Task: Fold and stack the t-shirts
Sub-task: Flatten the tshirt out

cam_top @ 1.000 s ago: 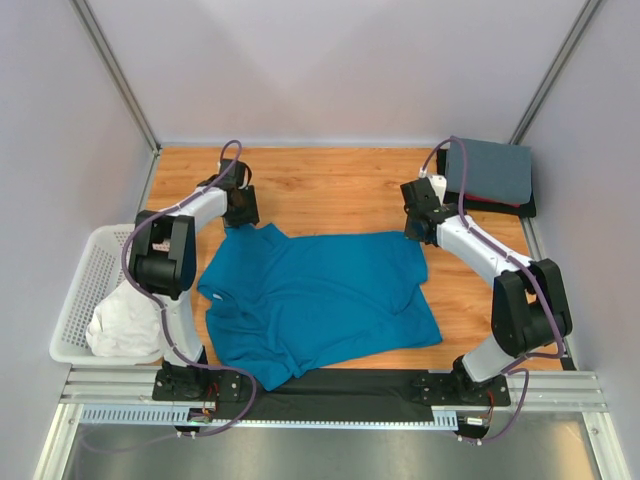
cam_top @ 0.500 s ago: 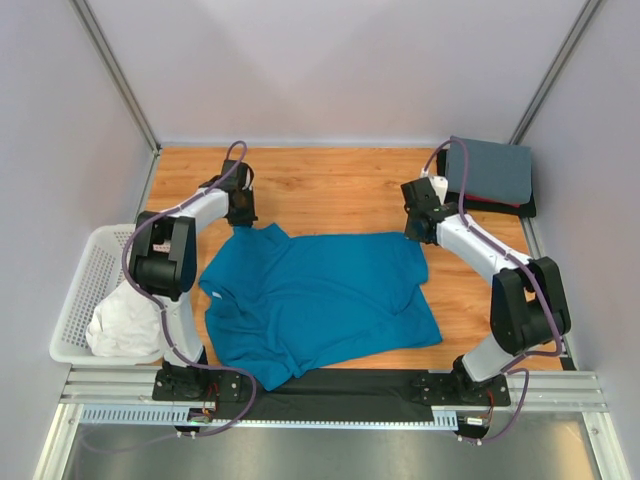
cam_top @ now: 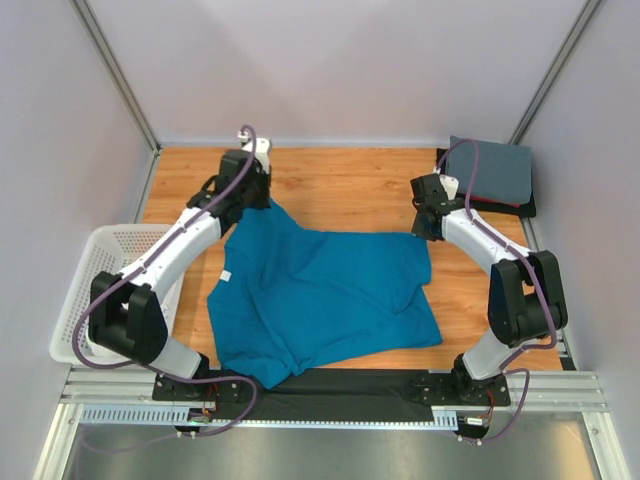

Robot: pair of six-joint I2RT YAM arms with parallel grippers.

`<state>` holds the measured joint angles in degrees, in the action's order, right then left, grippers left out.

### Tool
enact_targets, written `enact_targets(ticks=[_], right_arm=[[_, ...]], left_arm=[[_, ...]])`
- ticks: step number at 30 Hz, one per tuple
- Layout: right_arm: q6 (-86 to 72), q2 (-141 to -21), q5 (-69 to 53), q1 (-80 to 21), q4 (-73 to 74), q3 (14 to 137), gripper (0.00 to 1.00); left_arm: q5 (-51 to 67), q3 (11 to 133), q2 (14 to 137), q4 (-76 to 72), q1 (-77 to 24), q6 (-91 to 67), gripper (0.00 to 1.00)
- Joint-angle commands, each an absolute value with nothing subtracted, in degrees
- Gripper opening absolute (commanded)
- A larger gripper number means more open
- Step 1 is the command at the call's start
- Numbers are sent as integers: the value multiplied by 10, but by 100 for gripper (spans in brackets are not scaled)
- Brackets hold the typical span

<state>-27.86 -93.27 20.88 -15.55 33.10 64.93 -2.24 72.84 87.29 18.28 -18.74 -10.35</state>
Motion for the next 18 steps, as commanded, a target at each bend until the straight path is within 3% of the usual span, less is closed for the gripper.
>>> enact_targets(ticks=[1,10,13,14,15,17,18], right_arm=[[-286,-939,213,-149,321,678,1],[-282,-933,211,-145,320,653,0],[-282,-934,208,-144,316,649,0],[-282,-935,205,-142,317,649,0],[-283,-936,203,-144,317,647,0],[-286,-936,198,-143,316,647,0],[-287,-935,194,-144,316,645,0]], left_arm=[[-73,676,842,179,-290,-75,0],[-158,522,705,238,-537,-164,4],[-156,491,689,254,-586,-184,39],[-163,488,691,273,-591,-193,66],[-184,488,691,281,-593,-203,81],[-192,497,686,290,-593,-205,98],[-220,504,683,295,-593,-206,99]])
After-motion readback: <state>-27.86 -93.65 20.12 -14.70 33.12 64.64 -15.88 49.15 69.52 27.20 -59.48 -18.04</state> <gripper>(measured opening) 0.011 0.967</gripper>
